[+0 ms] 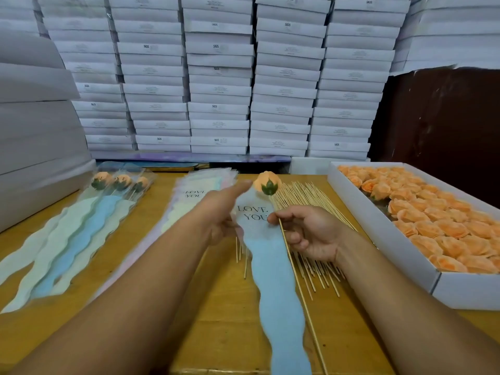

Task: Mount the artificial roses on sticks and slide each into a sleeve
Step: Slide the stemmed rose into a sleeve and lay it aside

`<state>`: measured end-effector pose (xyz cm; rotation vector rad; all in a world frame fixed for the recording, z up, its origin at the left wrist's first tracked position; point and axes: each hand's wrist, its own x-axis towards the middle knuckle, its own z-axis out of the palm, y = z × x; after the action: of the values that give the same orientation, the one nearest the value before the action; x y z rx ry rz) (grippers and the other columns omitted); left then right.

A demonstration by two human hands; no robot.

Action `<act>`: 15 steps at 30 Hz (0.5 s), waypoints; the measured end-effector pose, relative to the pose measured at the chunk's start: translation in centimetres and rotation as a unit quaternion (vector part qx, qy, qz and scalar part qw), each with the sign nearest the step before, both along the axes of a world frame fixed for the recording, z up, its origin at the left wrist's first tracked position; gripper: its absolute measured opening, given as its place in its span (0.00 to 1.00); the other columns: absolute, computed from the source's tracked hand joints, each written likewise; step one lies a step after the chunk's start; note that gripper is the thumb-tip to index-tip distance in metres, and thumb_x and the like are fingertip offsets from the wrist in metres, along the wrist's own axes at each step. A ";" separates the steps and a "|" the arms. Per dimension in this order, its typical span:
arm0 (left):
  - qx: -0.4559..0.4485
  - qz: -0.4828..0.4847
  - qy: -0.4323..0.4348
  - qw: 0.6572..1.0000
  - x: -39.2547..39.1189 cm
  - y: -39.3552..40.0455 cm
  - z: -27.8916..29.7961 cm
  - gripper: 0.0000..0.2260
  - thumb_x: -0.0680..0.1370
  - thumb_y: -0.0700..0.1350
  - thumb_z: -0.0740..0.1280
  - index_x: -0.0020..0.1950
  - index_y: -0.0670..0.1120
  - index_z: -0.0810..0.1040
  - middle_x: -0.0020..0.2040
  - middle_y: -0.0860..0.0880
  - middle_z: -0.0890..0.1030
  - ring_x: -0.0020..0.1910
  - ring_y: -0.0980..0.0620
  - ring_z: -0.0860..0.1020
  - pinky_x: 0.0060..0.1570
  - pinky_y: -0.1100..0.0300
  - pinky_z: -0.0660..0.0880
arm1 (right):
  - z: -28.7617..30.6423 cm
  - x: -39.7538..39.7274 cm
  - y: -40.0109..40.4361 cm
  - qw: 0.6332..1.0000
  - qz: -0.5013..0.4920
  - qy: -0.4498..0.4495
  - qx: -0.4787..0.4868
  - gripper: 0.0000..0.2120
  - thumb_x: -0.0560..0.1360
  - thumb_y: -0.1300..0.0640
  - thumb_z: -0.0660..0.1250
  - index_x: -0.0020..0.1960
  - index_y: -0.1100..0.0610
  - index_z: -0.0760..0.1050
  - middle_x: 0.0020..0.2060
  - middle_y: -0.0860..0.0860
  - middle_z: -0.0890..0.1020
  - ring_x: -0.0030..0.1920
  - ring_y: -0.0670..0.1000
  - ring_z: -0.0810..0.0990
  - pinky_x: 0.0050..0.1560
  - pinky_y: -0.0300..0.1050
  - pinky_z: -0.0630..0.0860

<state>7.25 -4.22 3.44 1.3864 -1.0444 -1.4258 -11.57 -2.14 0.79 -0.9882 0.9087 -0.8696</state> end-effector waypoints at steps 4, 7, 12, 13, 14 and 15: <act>0.102 -0.067 0.190 0.974 1.2 -1.3 -0.7 0.18 0.78 0.51 0.71 0.60 0.38 0.80 0.53 0.36 0.84 0.47 0.38 0.85 0.40 0.43 0.83 | -0.2 0.0 0.1 0.999 0.032 0.005 -0.009 0.14 0.82 0.59 0.60 0.44 0.62 0.81 0.40 0.54 0.82 0.24 0.45 0.71 0.19 0.32 0.65; 0.121 -0.098 0.178 0.972 1.2 -1.7 -1.6 0.14 0.78 0.45 0.68 0.57 0.36 0.79 0.50 0.36 0.85 0.40 0.38 0.85 0.36 0.45 0.82 | -0.4 0.1 0.0 0.999 0.044 0.012 -0.014 0.15 0.82 0.59 0.61 0.42 0.60 0.84 0.42 0.55 0.82 0.26 0.46 0.73 0.21 0.33 0.69; 0.133 -0.124 0.154 0.971 1.4 -2.2 -2.6 0.12 0.78 0.42 0.65 0.55 0.34 0.79 0.45 0.34 0.85 0.36 0.38 0.85 0.30 0.46 0.81 | -0.4 0.0 -0.1 0.996 0.076 0.029 -0.022 0.11 0.76 0.56 0.66 0.43 0.59 0.86 0.38 0.54 0.82 0.26 0.46 0.75 0.21 0.33 0.69; 0.136 -0.128 0.156 0.970 1.6 -2.2 -2.7 0.11 0.78 0.41 0.65 0.53 0.34 0.79 0.44 0.35 0.85 0.36 0.38 0.85 0.30 0.46 0.81 | -0.4 -0.1 -0.1 0.995 0.084 0.036 -0.024 0.11 0.74 0.55 0.67 0.43 0.58 0.86 0.37 0.55 0.81 0.26 0.45 0.75 0.21 0.33 0.68; 0.136 -0.130 0.158 0.969 1.7 -2.2 -2.8 0.10 0.78 0.41 0.65 0.52 0.34 0.79 0.43 0.35 0.85 0.35 0.38 0.85 0.30 0.46 0.81 | -0.4 -0.2 -0.1 0.995 0.091 0.041 -0.024 0.11 0.74 0.54 0.67 0.44 0.57 0.86 0.37 0.56 0.81 0.26 0.45 0.75 0.21 0.33 0.68; 0.134 -0.132 0.160 0.969 1.8 -2.2 -2.8 0.10 0.79 0.41 0.65 0.50 0.34 0.79 0.42 0.35 0.84 0.35 0.39 0.84 0.30 0.47 0.81 | -0.4 -0.3 -0.2 0.994 0.095 0.042 -0.024 0.11 0.74 0.53 0.67 0.45 0.57 0.86 0.38 0.57 0.82 0.26 0.45 0.75 0.21 0.33 0.68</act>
<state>9.07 -6.40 0.65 1.1746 -0.8699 -1.9737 -11.89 -2.31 0.39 -1.1399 0.8525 -0.6948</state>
